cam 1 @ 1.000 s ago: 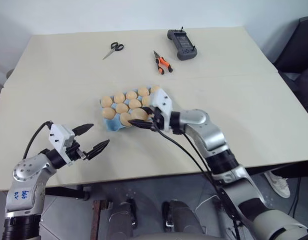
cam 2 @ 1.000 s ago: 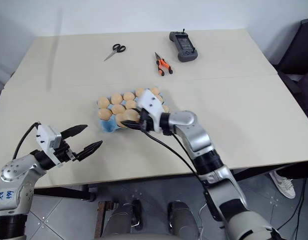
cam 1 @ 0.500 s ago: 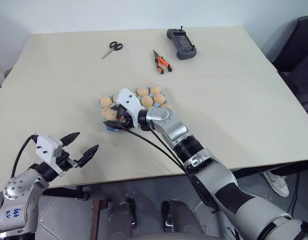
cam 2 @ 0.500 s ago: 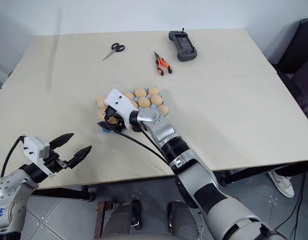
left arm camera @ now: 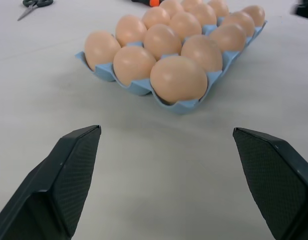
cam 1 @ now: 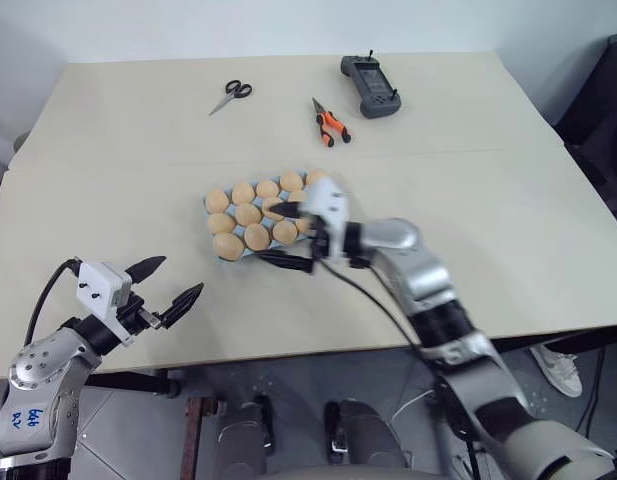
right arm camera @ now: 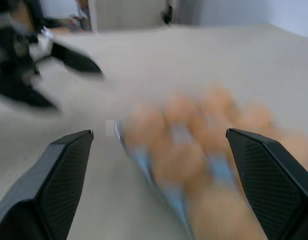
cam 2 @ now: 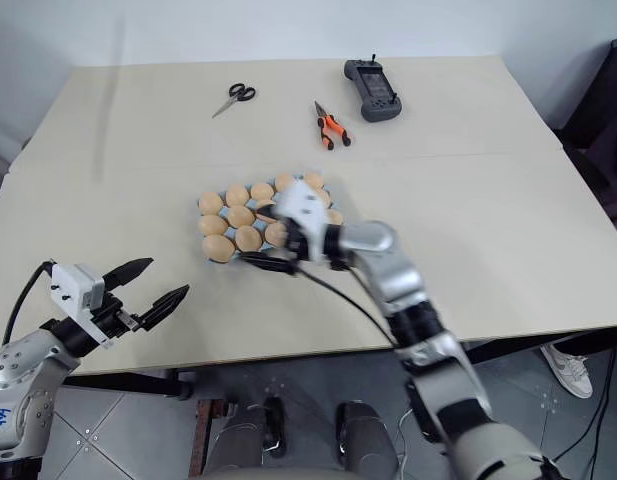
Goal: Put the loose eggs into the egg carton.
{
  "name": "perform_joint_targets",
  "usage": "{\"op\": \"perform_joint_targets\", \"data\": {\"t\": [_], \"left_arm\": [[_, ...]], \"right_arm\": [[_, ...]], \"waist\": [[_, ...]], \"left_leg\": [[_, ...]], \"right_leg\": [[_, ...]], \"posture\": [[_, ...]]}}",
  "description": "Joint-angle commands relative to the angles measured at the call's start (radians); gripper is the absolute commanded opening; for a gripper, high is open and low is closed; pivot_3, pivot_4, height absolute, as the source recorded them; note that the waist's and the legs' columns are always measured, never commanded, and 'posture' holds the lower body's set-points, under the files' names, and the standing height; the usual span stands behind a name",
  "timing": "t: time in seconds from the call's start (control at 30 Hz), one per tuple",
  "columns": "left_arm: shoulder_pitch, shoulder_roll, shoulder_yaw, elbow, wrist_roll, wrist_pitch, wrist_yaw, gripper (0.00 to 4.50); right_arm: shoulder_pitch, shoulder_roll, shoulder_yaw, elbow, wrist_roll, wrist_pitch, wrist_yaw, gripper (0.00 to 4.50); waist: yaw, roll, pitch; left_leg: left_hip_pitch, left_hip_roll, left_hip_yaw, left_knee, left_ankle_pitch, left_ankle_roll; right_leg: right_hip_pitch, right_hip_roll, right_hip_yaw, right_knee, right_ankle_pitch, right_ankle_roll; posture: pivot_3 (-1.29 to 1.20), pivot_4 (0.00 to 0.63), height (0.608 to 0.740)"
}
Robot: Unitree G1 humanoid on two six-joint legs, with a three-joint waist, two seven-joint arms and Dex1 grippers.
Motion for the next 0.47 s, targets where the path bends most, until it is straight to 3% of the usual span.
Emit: {"op": "perform_joint_targets", "data": {"t": [0.03,0.17,0.47], "left_arm": [[0.006,0.02,0.008,-0.031,-0.005,-0.003,-0.013,4.5],[0.007,0.034,0.008,-0.018,-0.001,-0.007,-0.027,4.5],[-0.01,0.046,0.005,-0.008,0.029,-0.038,-0.025,4.5]], "right_arm": [[0.042,-0.068,-0.061,-0.065,0.043,-0.045,0.041,4.46],[0.077,-0.111,-0.114,-0.037,0.044,-0.068,0.007,4.46],[0.082,-0.087,-0.123,0.012,0.03,-0.11,-0.061,4.46]], "waist": [[-0.003,0.0,0.0],[-0.028,0.0,0.0],[-0.025,0.0,0.0]], "left_leg": [[0.0,0.0,0.0,0.0,0.0,0.0],[0.003,0.003,0.004,-0.001,0.001,-0.001],[0.003,0.002,0.005,0.0,0.001,-0.001]], "right_leg": [[0.0,0.0,0.0,0.0,0.0,0.0],[-0.001,0.004,0.003,0.002,0.0,-0.001],[0.0,0.003,0.005,0.002,0.0,-0.001]], "posture": [[0.0,0.15,0.74],[0.0,0.15,0.74],[0.0,0.15,0.74]]}}
